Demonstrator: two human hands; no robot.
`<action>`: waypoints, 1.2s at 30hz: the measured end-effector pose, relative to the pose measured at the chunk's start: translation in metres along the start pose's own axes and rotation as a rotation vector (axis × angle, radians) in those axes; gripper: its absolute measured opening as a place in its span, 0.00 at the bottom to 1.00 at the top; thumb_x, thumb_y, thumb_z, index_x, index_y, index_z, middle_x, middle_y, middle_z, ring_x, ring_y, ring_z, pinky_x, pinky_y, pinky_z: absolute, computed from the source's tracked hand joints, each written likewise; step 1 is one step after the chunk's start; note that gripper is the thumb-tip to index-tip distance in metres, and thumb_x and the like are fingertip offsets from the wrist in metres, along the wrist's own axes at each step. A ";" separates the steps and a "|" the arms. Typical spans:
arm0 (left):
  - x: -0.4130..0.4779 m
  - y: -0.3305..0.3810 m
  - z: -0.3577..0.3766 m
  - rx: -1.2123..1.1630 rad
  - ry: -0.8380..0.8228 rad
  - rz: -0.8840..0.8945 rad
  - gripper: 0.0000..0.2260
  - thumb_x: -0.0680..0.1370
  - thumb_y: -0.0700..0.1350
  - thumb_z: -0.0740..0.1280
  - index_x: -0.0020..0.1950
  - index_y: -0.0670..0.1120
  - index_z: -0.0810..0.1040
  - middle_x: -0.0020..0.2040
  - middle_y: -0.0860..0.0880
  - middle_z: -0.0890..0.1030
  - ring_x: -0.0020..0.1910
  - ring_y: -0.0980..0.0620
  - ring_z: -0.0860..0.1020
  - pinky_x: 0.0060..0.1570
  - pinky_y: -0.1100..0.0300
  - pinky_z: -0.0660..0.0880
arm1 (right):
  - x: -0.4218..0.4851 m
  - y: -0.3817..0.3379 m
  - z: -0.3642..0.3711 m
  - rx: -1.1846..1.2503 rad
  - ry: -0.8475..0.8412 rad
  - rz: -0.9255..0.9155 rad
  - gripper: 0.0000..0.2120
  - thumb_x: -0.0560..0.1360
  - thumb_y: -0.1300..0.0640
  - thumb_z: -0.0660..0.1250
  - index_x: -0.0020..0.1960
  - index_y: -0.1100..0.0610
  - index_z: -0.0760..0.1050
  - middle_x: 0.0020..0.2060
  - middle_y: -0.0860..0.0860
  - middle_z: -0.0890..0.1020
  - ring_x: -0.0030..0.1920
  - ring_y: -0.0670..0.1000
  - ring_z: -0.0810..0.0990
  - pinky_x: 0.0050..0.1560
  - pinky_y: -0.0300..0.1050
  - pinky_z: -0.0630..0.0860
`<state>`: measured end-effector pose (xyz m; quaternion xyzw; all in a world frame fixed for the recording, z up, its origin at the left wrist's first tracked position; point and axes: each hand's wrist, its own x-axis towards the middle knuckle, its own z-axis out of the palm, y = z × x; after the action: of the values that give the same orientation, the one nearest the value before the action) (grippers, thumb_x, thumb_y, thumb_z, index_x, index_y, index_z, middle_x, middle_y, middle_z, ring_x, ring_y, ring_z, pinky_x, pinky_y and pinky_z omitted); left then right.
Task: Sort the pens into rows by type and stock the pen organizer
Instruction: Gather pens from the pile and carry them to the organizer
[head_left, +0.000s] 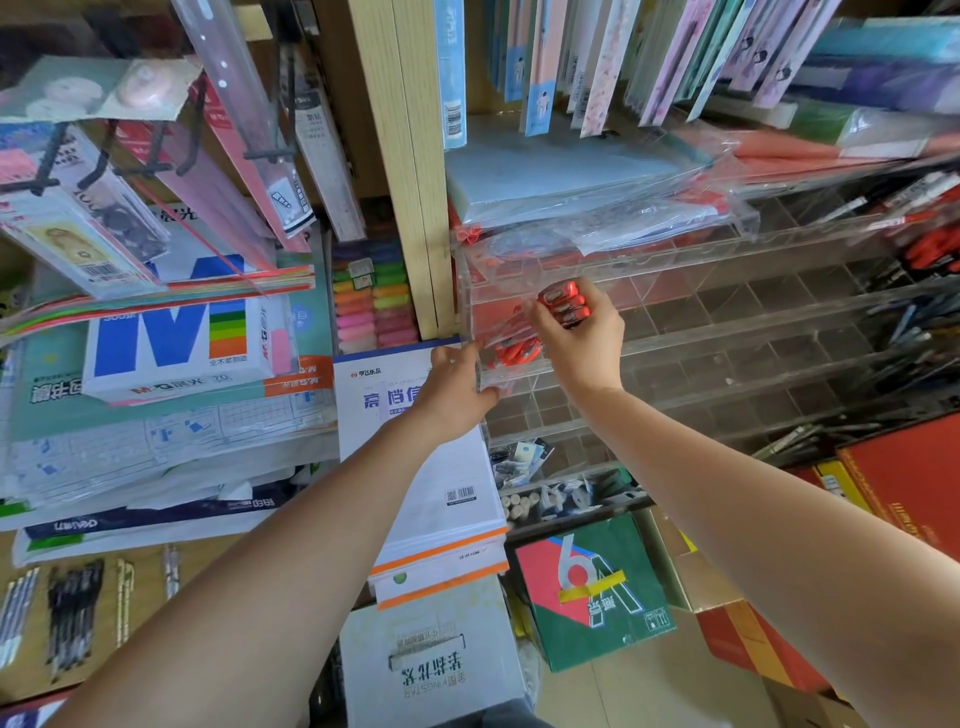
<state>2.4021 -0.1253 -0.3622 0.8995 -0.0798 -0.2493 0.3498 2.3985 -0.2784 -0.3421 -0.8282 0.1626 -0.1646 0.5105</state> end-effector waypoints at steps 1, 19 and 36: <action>0.000 -0.001 0.000 -0.004 0.005 -0.003 0.28 0.78 0.47 0.66 0.75 0.49 0.59 0.66 0.43 0.61 0.64 0.43 0.68 0.64 0.56 0.65 | -0.001 0.002 0.000 0.030 -0.044 0.033 0.09 0.71 0.52 0.74 0.41 0.54 0.75 0.35 0.51 0.81 0.37 0.51 0.79 0.39 0.46 0.77; 0.004 0.002 0.002 -0.023 0.017 0.043 0.28 0.78 0.46 0.66 0.76 0.52 0.59 0.66 0.42 0.60 0.68 0.45 0.65 0.68 0.56 0.61 | 0.001 0.003 -0.005 0.133 -0.161 0.113 0.11 0.72 0.55 0.74 0.51 0.56 0.77 0.40 0.52 0.83 0.36 0.49 0.83 0.36 0.42 0.81; 0.005 0.012 0.000 0.091 0.171 0.083 0.22 0.78 0.43 0.65 0.71 0.45 0.63 0.67 0.44 0.62 0.58 0.43 0.73 0.55 0.52 0.73 | -0.004 0.012 -0.009 0.175 -0.198 0.050 0.04 0.72 0.59 0.74 0.44 0.55 0.80 0.35 0.51 0.84 0.36 0.49 0.84 0.43 0.47 0.83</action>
<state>2.4067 -0.1357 -0.3565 0.9284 -0.0980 -0.1528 0.3242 2.3896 -0.2891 -0.3498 -0.7885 0.1169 -0.0828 0.5981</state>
